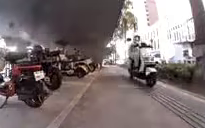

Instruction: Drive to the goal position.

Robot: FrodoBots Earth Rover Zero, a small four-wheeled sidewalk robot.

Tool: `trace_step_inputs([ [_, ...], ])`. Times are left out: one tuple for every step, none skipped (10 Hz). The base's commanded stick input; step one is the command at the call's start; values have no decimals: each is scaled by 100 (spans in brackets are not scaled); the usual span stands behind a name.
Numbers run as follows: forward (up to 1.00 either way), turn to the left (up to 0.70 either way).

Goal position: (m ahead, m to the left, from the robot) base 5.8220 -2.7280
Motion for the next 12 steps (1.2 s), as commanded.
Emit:
trace_step_inputs([
  [70,0],
  [70,0],
  [70,0],
  [70,0],
  [63,0],
  [45,0],
  [45,0],
  [45,-2],
  [45,-15],
  [45,-27],
  [45,-27],
  [45,-27],
])
